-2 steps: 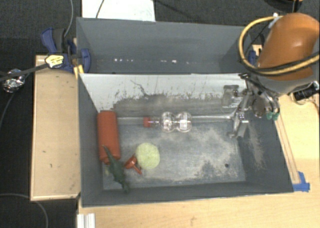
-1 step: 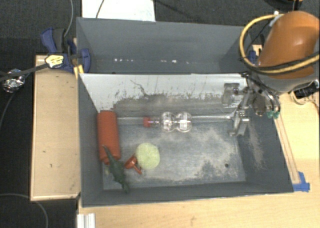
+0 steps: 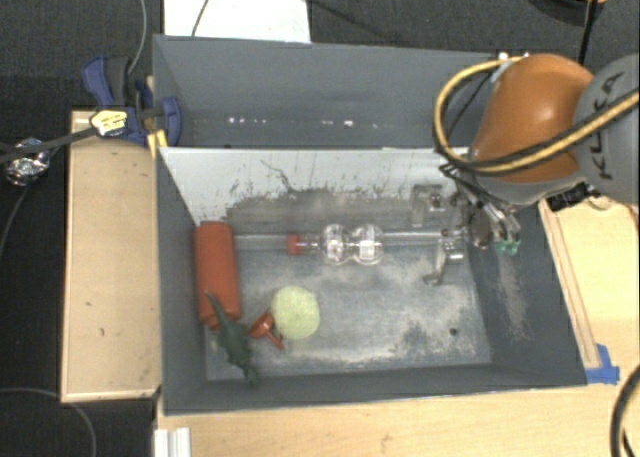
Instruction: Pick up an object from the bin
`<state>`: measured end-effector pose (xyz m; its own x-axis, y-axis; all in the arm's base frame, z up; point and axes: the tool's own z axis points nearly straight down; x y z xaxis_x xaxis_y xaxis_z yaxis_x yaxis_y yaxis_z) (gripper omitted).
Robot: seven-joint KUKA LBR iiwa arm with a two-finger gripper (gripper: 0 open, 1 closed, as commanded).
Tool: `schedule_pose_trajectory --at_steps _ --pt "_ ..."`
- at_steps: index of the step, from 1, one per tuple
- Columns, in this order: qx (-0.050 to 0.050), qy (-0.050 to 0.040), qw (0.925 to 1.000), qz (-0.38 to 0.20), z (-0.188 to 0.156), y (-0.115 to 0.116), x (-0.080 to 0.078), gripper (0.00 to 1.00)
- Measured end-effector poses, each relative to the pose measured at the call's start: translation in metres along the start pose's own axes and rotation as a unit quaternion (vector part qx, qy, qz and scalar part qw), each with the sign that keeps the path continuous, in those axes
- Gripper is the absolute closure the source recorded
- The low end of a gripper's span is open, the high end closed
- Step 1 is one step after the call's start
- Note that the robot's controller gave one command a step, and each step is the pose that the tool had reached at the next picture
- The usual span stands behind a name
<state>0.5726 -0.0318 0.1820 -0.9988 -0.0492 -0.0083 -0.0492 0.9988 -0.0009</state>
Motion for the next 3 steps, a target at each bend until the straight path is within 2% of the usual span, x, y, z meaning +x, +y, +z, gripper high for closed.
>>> schedule_pose_trajectory --at_steps 1,2,3 --pt "0.0 0.0018 0.9994 0.035 0.023 0.043 -0.006 0.0" --pt "-0.001 -0.0005 0.9999 -0.01 0.05 0.088 -0.014 0.0" --pt "-0.001 -0.01 0.9981 0.06 0.1 0.095 -0.028 0.0"
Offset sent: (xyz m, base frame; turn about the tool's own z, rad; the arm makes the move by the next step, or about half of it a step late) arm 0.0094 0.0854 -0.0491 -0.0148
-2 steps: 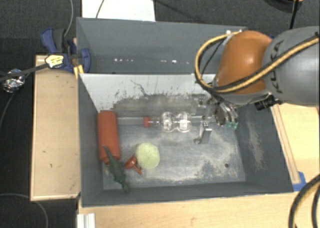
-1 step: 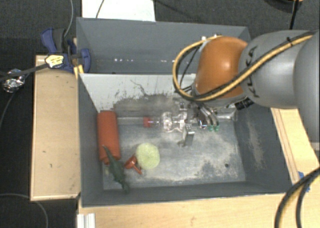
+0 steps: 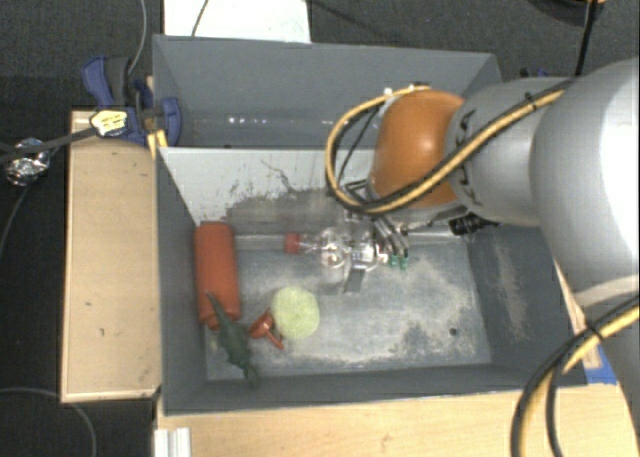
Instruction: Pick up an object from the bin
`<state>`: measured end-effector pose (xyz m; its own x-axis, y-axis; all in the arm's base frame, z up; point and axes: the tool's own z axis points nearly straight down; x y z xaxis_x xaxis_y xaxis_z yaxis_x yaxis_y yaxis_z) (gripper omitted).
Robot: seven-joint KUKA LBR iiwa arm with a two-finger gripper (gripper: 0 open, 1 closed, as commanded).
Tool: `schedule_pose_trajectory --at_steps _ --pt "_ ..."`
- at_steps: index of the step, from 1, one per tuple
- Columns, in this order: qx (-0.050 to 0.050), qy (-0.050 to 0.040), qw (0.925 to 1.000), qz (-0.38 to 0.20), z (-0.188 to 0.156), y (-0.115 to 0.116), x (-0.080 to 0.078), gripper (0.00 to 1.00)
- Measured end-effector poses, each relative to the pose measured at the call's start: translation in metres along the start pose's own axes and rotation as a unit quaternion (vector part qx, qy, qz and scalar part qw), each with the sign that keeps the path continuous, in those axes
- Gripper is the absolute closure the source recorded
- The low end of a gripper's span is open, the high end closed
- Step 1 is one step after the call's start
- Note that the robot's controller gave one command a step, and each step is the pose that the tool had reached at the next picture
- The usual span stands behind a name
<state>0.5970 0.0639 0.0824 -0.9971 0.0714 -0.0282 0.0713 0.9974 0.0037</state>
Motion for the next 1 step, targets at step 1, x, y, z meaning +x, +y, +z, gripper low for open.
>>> schedule_pose_trajectory --at_steps 1 --pt "0.0 0.0029 1.0 -0.004 0.0084 -0.0367 0.0009 1.0"
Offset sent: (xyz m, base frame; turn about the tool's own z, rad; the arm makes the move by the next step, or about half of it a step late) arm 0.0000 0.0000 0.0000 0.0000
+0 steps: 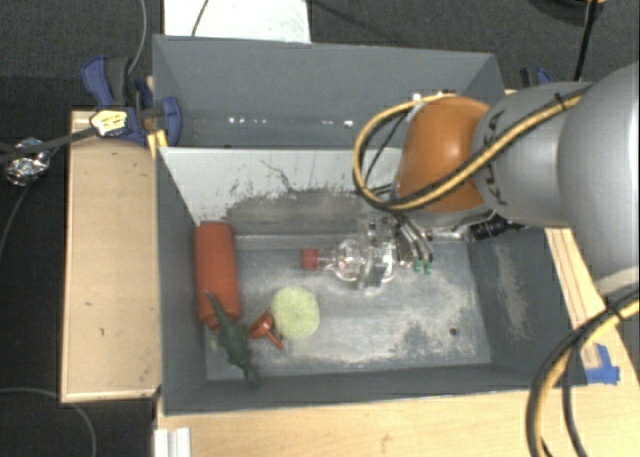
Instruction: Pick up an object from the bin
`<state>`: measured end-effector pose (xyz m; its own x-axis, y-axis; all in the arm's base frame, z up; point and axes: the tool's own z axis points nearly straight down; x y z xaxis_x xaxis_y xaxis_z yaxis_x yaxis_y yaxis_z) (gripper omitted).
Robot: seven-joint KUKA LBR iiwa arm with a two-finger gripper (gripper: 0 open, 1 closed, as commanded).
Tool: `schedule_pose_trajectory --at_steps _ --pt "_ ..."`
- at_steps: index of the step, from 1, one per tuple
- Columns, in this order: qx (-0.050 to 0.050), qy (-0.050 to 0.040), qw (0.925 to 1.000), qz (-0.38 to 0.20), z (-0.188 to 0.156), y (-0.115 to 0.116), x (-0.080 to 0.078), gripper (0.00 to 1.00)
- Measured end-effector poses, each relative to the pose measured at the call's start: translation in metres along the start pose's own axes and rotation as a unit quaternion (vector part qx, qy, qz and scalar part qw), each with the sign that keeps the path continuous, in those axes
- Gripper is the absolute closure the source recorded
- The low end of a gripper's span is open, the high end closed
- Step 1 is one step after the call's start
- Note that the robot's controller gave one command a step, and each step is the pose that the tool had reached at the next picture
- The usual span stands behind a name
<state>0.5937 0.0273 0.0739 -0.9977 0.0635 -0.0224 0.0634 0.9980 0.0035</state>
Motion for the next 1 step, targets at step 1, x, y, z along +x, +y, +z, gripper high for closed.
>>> schedule_pose_trajectory --at_steps 1 --pt "0.0 0.0 1.0 0.0 0.0001 0.0 0.0 1.0"
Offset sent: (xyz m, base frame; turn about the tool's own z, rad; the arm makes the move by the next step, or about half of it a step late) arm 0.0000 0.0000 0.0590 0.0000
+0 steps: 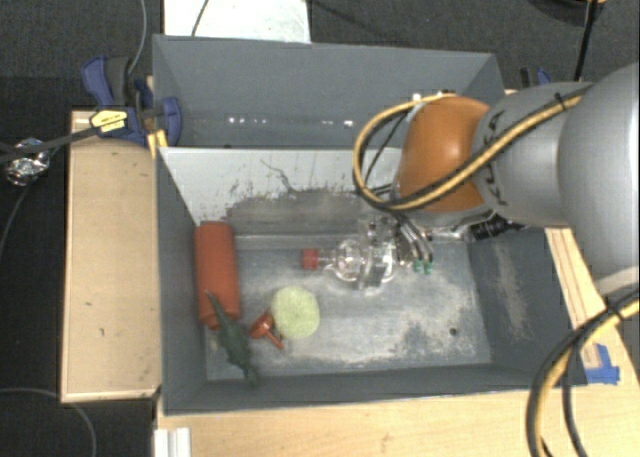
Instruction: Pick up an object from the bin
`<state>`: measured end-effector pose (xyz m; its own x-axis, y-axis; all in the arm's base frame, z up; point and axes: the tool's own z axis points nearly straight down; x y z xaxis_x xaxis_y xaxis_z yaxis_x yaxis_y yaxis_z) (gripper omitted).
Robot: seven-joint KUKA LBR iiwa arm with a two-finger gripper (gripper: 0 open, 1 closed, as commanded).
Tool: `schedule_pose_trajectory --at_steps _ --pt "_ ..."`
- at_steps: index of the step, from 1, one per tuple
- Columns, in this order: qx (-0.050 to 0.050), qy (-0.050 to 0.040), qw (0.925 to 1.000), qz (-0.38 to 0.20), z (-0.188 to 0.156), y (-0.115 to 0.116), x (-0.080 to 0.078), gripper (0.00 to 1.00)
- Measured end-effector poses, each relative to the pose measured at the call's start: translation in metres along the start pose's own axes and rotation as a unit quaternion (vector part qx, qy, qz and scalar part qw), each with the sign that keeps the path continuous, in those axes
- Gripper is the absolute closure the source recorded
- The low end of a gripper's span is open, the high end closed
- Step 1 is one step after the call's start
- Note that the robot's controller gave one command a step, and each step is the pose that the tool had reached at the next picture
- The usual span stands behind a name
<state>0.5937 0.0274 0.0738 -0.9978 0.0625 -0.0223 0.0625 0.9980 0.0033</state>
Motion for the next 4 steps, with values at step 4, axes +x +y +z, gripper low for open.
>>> schedule_pose_trajectory --at_steps 4 --pt "0.0 -0.0037 1.0 -0.003 -0.099 0.0 -0.004 1.0"
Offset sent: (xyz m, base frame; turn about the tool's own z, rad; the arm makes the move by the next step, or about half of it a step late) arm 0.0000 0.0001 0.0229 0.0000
